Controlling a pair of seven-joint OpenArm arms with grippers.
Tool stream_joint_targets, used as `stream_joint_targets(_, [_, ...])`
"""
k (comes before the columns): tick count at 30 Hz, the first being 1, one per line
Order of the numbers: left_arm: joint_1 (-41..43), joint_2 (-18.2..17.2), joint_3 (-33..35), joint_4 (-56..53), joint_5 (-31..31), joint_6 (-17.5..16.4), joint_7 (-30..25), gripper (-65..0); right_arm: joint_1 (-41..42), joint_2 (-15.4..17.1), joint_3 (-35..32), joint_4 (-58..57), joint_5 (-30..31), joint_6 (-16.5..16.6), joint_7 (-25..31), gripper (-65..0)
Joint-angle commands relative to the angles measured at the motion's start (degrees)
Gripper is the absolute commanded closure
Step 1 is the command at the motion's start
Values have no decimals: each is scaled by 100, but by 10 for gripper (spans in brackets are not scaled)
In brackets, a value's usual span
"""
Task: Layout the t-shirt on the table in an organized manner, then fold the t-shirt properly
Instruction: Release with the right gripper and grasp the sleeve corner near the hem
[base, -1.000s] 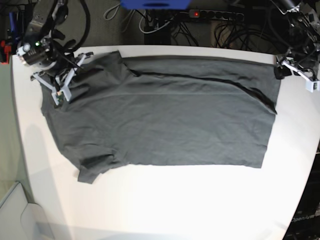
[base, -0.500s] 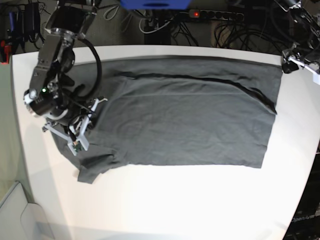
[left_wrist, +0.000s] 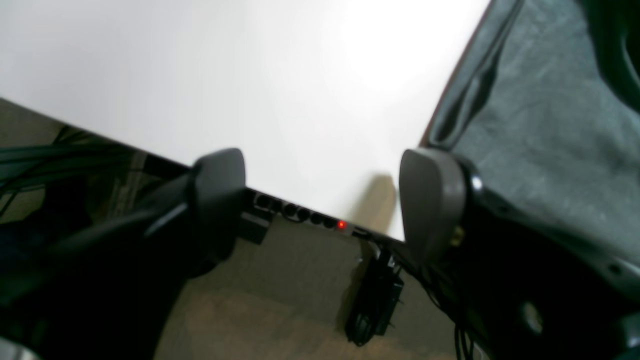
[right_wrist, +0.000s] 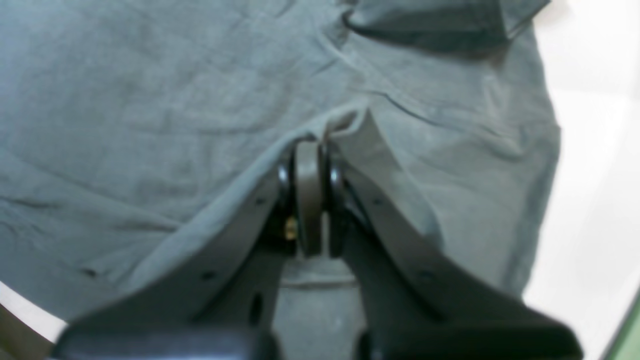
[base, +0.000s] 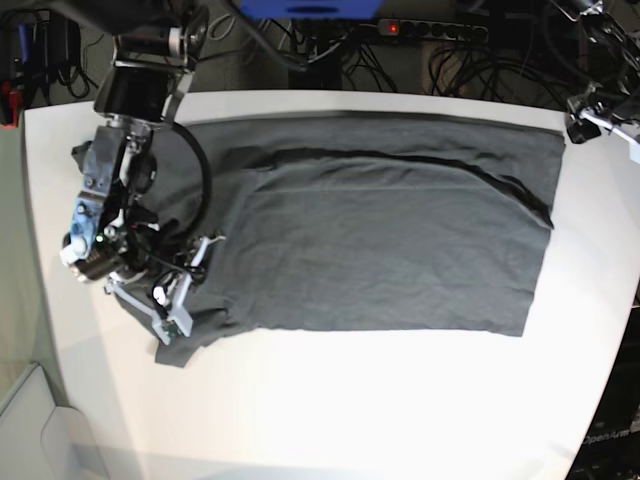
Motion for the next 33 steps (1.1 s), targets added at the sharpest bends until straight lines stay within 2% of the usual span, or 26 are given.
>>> stream_joint_targets(1, [-6,-98,-18,67,-44,-19,-14,-468,179,20,-12,28,54,-5,82,0])
stream_joint_targets(6, [-6,-98,-18,67,-44,-19,-14,-468,390,12,-214,-262,63,-5,214,-16])
stream_joint_targets(8, [-6,-106,-18,67,-44,-19,-14,-468,433,12,-495,-376,63,-5,232,-67])
stream_joint_targets(13, [-6,-124,-18,76,-44,-27,-14,-470,477,12,-882,-394,80,-5,232,-265])
stream_joint_targets(16, [-6,-133,-26,172,-44,-27,-14,-470,618,12,-1032,-394,89,-5,241,-334])
stream_joint_targets(20, [-50,-124,-132,638,-53,-27,-14,-470,1014,56,-1005,-429,63,-5,249,-338])
stream_joint_targets(24, [-200,-124,-114,1236,-53,-27,-14,-470,1480,398,-610,-736,54,-5,584,-338])
stream_joint_targets(26, [-428,-124,-106,1403,-53,-27,-14,-470,1699,636,-399,-1211,54,-5,777,-341])
stream_joint_targets(30, [-1193,-133,-18,1447,-9,25,-49,-469,2113,1031,-205,-2635,54,-5,1498,-341])
stream_joint_targets(33, [-1729,-142,211,1289,44,34,-85,-468,2244,1225,-196,-3409,54,-5,1929,-340])
